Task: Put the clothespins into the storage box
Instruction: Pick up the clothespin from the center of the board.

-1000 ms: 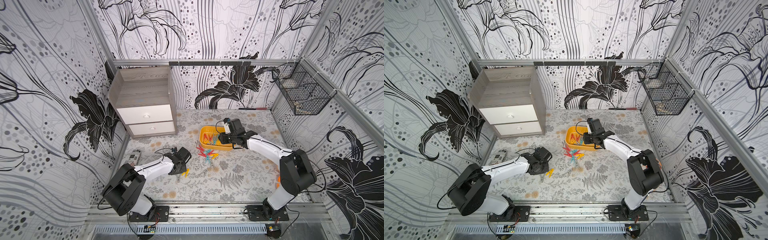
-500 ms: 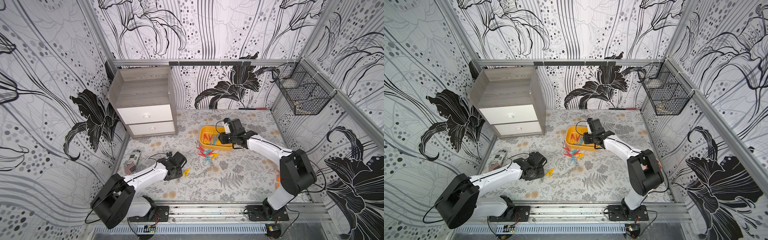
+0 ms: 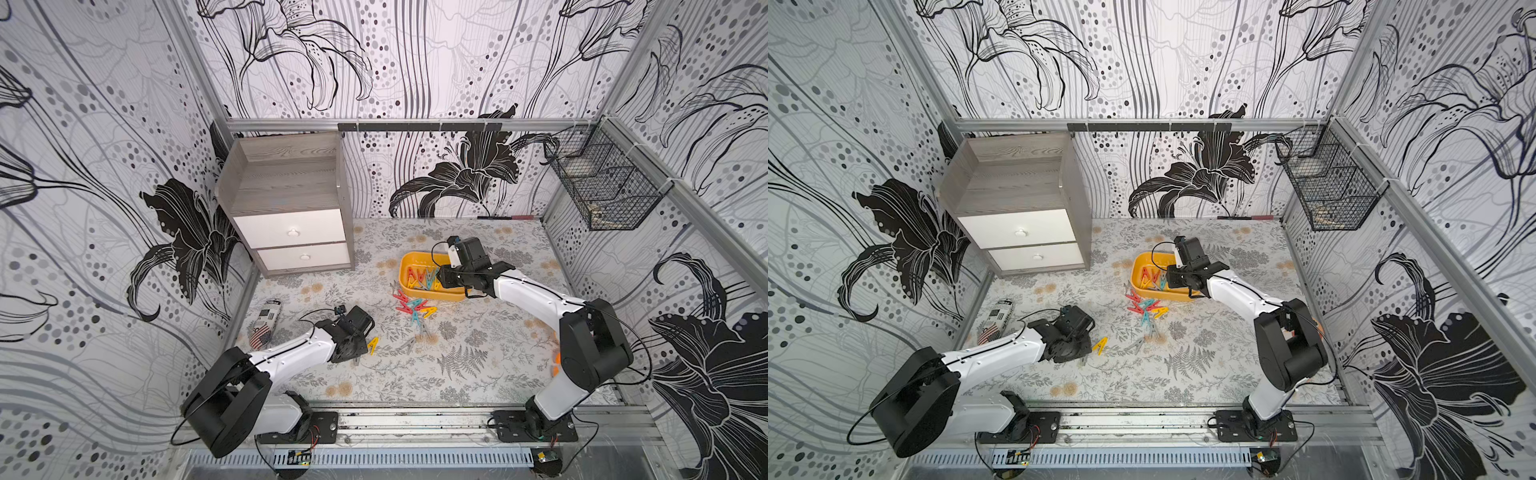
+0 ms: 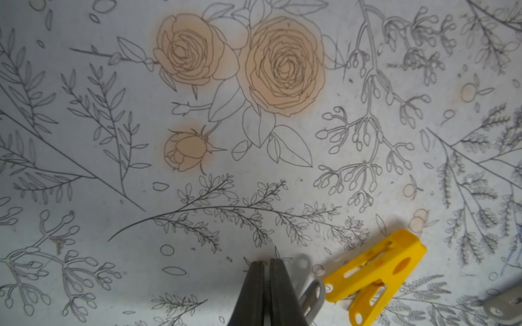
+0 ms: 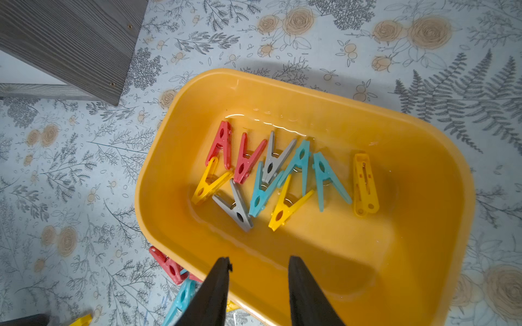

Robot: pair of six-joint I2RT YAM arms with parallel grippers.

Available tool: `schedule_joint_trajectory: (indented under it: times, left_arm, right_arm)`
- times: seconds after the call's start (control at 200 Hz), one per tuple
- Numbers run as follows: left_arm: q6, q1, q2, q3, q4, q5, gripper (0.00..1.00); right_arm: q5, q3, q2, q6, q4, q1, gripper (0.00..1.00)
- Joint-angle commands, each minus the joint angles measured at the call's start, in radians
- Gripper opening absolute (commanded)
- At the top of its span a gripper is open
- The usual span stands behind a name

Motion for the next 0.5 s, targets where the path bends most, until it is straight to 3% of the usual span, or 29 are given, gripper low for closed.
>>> schedule_joint_trajectory:
  times: [0.0, 0.175, 0.491]
  left_arm:
    - [0.027, -0.005, -0.002, 0.076, -0.041, -0.025, 0.06]
    - [0.117, -0.005, 0.019, 0.33, -0.132, -0.08, 0.06]
    - [0.172, -0.016, 0.452, 0.809, 0.013, 0.049, 0.06]
  right_arm:
    - [0.012, -0.002, -0.028, 0.006, -0.02, 0.002, 0.4]
    - [0.031, -0.011, -0.064, -0.004, -0.033, 0.002, 0.4]
    - [0.08, -0.068, -0.104, 0.038, -0.021, 0.001, 0.41]
